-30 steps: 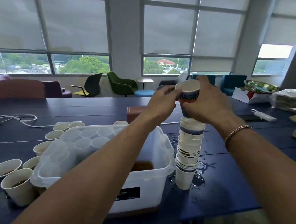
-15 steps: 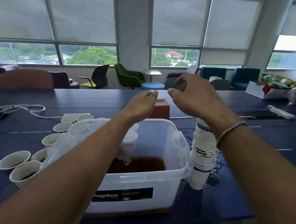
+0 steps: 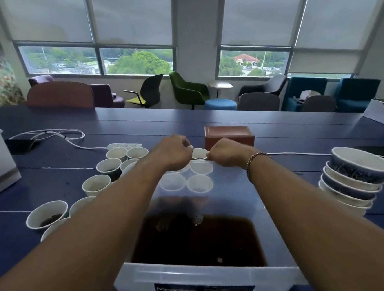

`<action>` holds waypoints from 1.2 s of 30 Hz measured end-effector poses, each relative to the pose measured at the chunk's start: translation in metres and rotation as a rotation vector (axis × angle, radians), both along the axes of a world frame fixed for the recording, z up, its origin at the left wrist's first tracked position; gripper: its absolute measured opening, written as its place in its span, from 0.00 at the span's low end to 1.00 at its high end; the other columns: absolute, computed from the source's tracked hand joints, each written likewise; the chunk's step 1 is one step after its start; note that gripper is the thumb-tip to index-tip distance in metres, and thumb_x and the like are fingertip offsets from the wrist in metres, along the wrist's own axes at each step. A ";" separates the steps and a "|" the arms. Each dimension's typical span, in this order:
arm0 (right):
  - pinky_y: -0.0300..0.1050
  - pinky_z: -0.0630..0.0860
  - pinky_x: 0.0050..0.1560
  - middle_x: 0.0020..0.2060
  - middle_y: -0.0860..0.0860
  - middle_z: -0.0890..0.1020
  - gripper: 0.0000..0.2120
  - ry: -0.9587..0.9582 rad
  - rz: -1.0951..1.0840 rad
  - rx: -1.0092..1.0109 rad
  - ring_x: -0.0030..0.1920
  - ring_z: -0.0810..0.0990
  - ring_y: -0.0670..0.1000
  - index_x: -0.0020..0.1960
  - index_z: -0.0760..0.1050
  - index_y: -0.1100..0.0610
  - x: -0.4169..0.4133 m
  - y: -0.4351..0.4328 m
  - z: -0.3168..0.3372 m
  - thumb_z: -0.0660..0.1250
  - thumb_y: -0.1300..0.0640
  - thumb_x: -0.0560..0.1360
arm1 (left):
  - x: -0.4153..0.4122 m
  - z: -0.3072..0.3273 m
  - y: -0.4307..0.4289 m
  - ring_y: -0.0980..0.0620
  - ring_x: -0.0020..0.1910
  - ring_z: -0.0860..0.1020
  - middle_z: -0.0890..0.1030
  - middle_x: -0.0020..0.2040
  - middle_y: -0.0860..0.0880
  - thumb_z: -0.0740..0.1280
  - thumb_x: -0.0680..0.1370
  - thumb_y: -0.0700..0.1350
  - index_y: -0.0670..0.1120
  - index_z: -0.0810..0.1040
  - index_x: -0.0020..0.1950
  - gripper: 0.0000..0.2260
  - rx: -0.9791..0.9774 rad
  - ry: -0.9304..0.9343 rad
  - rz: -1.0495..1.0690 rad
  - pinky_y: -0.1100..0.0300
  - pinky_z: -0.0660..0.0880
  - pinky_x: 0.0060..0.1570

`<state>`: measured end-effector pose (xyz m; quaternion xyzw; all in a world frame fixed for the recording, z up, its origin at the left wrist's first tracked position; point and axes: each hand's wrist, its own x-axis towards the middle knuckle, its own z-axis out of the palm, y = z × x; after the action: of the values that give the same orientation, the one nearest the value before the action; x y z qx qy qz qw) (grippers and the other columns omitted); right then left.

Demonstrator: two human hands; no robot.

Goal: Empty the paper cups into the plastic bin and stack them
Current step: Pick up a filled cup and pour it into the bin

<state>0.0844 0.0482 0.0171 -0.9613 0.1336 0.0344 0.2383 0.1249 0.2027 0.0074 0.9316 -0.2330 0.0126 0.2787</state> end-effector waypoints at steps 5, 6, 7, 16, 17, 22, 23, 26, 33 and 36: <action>0.47 0.67 0.63 0.67 0.53 0.74 0.23 0.286 0.000 -0.013 0.64 0.73 0.53 0.70 0.69 0.60 0.021 -0.002 0.010 0.59 0.52 0.79 | 0.016 0.007 0.001 0.51 0.53 0.75 0.79 0.62 0.49 0.62 0.82 0.50 0.48 0.78 0.63 0.13 0.019 0.009 -0.052 0.55 0.75 0.54; 0.46 0.69 0.60 0.64 0.53 0.77 0.23 0.364 -0.006 0.012 0.60 0.76 0.52 0.69 0.71 0.60 0.026 -0.005 0.008 0.59 0.51 0.77 | 0.018 0.008 0.001 0.51 0.53 0.75 0.79 0.62 0.49 0.62 0.82 0.50 0.48 0.79 0.62 0.13 0.013 0.013 -0.057 0.53 0.75 0.56; 0.46 0.73 0.57 0.59 0.54 0.81 0.23 0.429 -0.011 0.029 0.55 0.80 0.52 0.66 0.74 0.60 0.029 -0.006 0.008 0.62 0.49 0.74 | 0.021 0.009 0.001 0.50 0.54 0.76 0.80 0.62 0.49 0.62 0.82 0.51 0.49 0.79 0.62 0.13 0.009 0.019 -0.059 0.52 0.76 0.58; 0.55 0.77 0.56 0.46 0.59 0.84 0.32 0.725 0.054 0.162 0.45 0.82 0.59 0.56 0.78 0.61 0.047 -0.012 -0.005 0.78 0.50 0.55 | 0.027 0.009 -0.012 0.50 0.56 0.77 0.80 0.61 0.50 0.64 0.80 0.49 0.49 0.79 0.62 0.12 0.070 0.069 -0.145 0.51 0.76 0.59; 0.55 0.78 0.56 0.47 0.59 0.84 0.33 0.711 0.049 0.142 0.46 0.83 0.59 0.57 0.78 0.61 0.049 -0.014 -0.007 0.78 0.49 0.55 | 0.028 0.010 -0.013 0.50 0.56 0.77 0.79 0.61 0.50 0.64 0.81 0.49 0.49 0.79 0.62 0.12 0.069 0.067 -0.149 0.52 0.76 0.58; 0.46 0.77 0.50 0.46 0.56 0.83 0.10 0.609 0.067 0.004 0.45 0.82 0.54 0.54 0.77 0.62 0.033 -0.014 0.001 0.64 0.57 0.78 | 0.026 0.011 -0.014 0.49 0.55 0.77 0.80 0.61 0.49 0.65 0.80 0.49 0.49 0.79 0.62 0.12 0.059 0.065 -0.146 0.52 0.76 0.57; 0.44 0.76 0.49 0.48 0.56 0.82 0.10 0.574 0.081 -0.041 0.46 0.81 0.53 0.58 0.76 0.62 0.027 -0.014 0.005 0.62 0.58 0.80 | 0.025 0.010 -0.013 0.50 0.54 0.77 0.80 0.60 0.49 0.65 0.80 0.49 0.49 0.79 0.62 0.12 0.057 0.065 -0.143 0.53 0.76 0.56; 0.35 0.75 0.32 0.37 0.54 0.81 0.09 0.590 0.098 -0.118 0.31 0.77 0.47 0.51 0.78 0.64 0.016 -0.020 0.015 0.61 0.59 0.81 | 0.020 0.010 -0.015 0.50 0.53 0.77 0.80 0.60 0.49 0.65 0.81 0.49 0.48 0.79 0.62 0.12 0.043 0.056 -0.141 0.54 0.77 0.54; 0.47 0.80 0.28 0.36 0.61 0.84 0.09 0.306 -0.154 0.052 0.34 0.84 0.56 0.55 0.73 0.68 0.003 -0.033 0.064 0.58 0.65 0.80 | 0.003 0.015 -0.030 0.49 0.52 0.78 0.80 0.58 0.48 0.58 0.82 0.57 0.48 0.77 0.60 0.17 0.048 -0.055 -0.045 0.47 0.77 0.56; 0.48 0.79 0.36 0.40 0.61 0.81 0.07 0.162 -0.151 0.070 0.35 0.80 0.56 0.51 0.73 0.67 -0.004 -0.026 0.089 0.58 0.64 0.80 | -0.005 0.028 -0.035 0.47 0.51 0.77 0.80 0.56 0.45 0.52 0.83 0.59 0.45 0.77 0.57 0.22 -0.022 -0.075 0.008 0.50 0.76 0.52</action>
<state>0.0806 0.0226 0.1065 -0.9337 0.2233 0.0986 0.2620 0.1194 0.1680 0.0356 0.9283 -0.2393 0.0514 0.2799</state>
